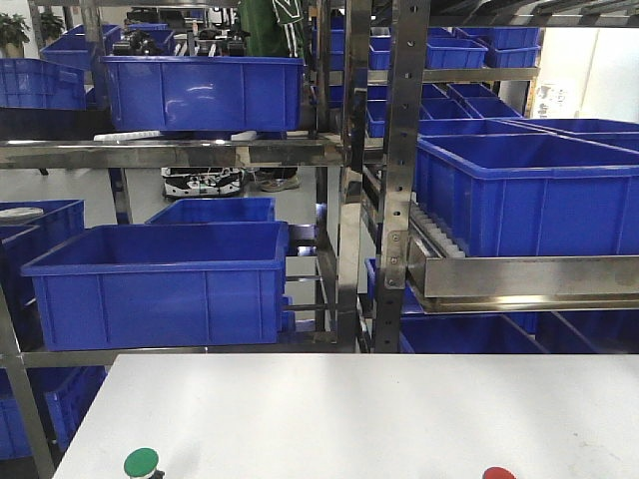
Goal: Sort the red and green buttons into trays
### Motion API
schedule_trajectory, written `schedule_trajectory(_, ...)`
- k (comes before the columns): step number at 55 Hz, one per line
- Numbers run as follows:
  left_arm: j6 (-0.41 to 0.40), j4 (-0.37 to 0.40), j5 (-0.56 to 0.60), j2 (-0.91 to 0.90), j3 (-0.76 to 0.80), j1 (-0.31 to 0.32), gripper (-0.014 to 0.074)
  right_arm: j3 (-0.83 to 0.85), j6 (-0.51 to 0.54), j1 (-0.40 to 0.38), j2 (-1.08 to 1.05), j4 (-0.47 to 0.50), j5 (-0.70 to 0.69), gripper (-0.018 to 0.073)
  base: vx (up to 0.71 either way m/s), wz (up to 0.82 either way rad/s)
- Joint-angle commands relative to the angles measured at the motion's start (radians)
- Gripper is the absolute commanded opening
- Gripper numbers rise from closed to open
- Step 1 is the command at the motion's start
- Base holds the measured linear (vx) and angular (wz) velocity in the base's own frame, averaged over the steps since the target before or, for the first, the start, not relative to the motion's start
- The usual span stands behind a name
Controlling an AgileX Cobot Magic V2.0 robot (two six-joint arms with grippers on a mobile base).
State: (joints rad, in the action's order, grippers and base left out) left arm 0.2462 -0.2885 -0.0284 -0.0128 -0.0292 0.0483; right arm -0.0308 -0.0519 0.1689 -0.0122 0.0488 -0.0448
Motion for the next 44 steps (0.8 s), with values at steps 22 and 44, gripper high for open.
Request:
schedule_trajectory(22, -0.175, 0.436, 0.323, 0.173, 0.264, 0.002, -0.0006, 0.327, 0.163, 0.001, 0.197, -0.009, -0.088, -0.0008, 0.0, 0.0)
schedule_trajectory(44, -0.132, 0.432, 0.329, 0.865, 0.628, 0.002, -0.0003, 0.591, 0.269, 0.001, 0.845, -0.009, -0.268, -0.0006, 0.0, 0.0)
